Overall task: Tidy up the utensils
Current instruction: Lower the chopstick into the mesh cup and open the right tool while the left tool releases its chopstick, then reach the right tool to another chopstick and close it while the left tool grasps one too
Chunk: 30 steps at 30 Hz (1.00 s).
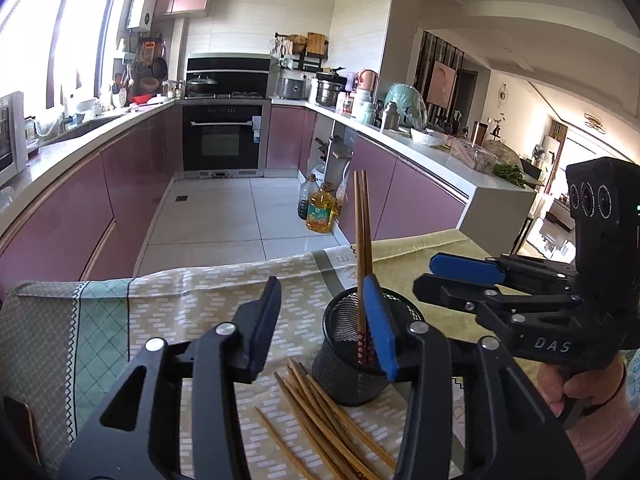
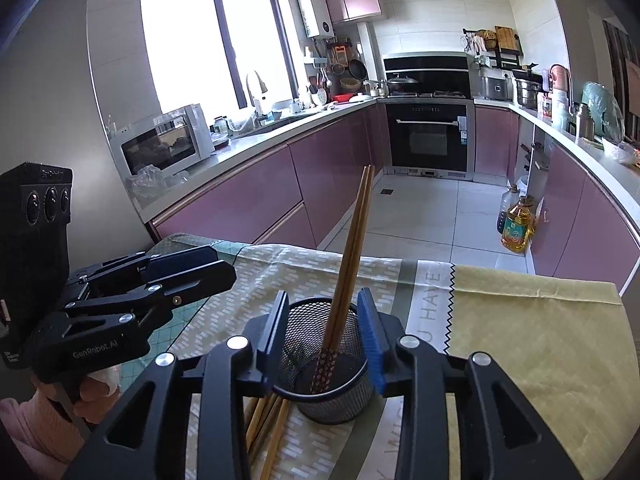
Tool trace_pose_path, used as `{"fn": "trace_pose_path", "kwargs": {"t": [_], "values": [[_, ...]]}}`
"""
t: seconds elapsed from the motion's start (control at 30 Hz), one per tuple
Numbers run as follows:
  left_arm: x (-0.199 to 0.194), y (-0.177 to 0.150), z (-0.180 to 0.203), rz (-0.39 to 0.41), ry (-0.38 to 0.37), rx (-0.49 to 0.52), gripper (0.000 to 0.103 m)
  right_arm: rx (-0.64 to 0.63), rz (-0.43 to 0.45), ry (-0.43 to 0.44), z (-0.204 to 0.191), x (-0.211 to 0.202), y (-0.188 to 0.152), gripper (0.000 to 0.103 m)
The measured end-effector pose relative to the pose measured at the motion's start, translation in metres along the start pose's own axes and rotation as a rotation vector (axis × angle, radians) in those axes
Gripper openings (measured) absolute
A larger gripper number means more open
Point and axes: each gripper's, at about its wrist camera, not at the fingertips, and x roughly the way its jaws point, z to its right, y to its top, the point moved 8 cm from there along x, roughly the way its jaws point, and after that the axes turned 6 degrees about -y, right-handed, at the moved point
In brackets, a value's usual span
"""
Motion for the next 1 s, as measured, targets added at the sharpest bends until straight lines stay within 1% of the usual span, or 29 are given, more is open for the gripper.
{"fn": "trace_pose_path", "kwargs": {"t": [0.1,0.2,0.3,0.47,0.63,0.83,1.0], "values": [[-0.019,-0.01,-0.006,0.026,0.022,0.009,0.057,-0.031,0.026,0.031,-0.012,-0.018,-0.008,0.043],[-0.03,-0.027,-0.014,0.01,0.057,0.016,0.058,-0.067,0.016,0.056,-0.025,-0.027,-0.026,0.047],[-0.03,-0.051,-0.021,-0.045,0.063,0.002,0.058,-0.076,-0.033,0.068,-0.032,-0.022,-0.049,0.048],[-0.018,-0.1,-0.028,-0.16,0.069,-0.019,0.057,-0.068,-0.126,0.066,-0.039,-0.004,-0.086,0.048],[-0.008,-0.137,-0.032,-0.237,0.053,-0.051,0.054,-0.03,-0.19,0.052,-0.034,0.01,-0.109,0.048],[-0.005,-0.156,-0.032,-0.279,0.052,-0.073,0.052,-0.014,-0.218,0.032,-0.034,0.017,-0.125,0.048],[-0.003,-0.16,-0.029,-0.301,0.045,-0.08,0.05,-0.029,-0.232,0.013,-0.037,0.021,-0.131,0.048]]}}
